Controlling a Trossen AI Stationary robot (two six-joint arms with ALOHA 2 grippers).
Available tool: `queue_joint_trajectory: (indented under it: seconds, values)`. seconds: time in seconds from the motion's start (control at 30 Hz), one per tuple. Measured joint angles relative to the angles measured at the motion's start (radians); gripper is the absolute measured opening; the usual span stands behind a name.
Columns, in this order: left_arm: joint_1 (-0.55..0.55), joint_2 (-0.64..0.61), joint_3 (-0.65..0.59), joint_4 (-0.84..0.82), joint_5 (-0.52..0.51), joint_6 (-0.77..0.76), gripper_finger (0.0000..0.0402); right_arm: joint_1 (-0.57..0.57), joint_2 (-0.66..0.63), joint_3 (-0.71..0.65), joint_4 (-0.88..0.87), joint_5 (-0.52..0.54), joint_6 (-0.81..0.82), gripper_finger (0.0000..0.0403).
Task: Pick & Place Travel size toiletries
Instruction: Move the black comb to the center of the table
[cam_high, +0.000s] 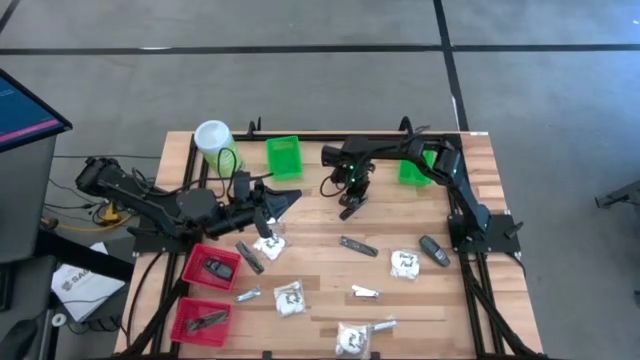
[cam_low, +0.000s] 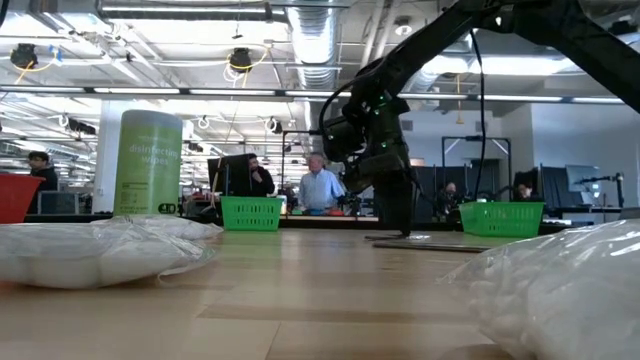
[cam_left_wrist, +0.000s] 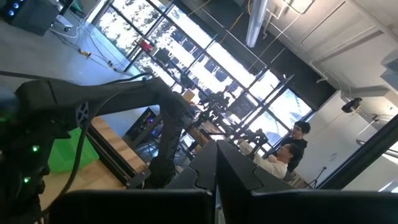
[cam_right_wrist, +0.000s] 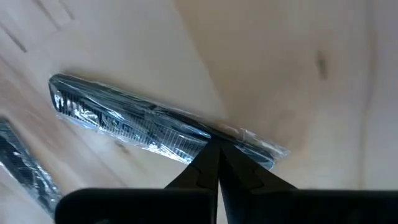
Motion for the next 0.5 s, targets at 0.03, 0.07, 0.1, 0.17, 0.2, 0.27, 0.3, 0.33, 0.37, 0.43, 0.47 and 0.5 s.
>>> queue_joint_trajectory:
  seconds: [0.03,0.07,0.1,0.17,0.2,0.27,0.3,0.33,0.37,0.43,0.47,0.5]
  values:
    - [0.000,0.000,0.000,0.003,0.000,0.000,0.0000,0.006,0.000,0.000,0.000,-0.008,0.020,0.0000]
    - [0.000,0.000,0.000,0.004,0.000,0.000,0.0000,0.012,0.001,0.000,0.002,-0.023,0.046,0.0000]
    - [-0.002,0.000,0.000,0.005,0.000,0.000,0.0000,0.018,0.002,-0.001,0.003,-0.035,0.074,0.0000]
    - [-0.008,0.000,0.000,0.006,0.000,0.002,0.0000,0.033,0.002,-0.001,0.006,-0.041,0.122,0.0000]
    - [-0.008,0.000,0.000,0.006,0.001,0.003,0.0000,0.040,0.002,-0.001,0.008,-0.041,0.144,0.0000]
    - [-0.008,0.000,0.000,0.009,0.001,0.003,0.0000,0.052,0.002,-0.002,0.014,-0.045,0.186,0.0000]
    - [-0.008,0.000,0.000,0.010,0.001,0.003,0.0000,0.057,0.002,-0.002,0.018,-0.045,0.202,0.0000]
    - [-0.008,0.000,0.000,0.011,0.001,0.003,0.0000,0.064,0.002,-0.002,0.022,-0.046,0.217,0.0000]
    - [-0.008,0.000,0.000,0.012,0.002,0.003,0.0000,0.071,0.002,-0.002,0.025,-0.046,0.226,0.0000]
    - [-0.013,0.000,0.000,0.013,0.002,0.003,0.0000,0.090,0.002,-0.002,0.029,-0.049,0.232,0.0000]
    - [-0.014,0.000,0.000,0.014,0.002,0.003,0.0000,0.102,0.002,-0.002,0.028,-0.050,0.233,0.0000]
    - [-0.014,0.000,0.000,0.015,0.002,0.003,0.0000,0.115,0.002,-0.002,0.026,-0.051,0.233,0.0000]
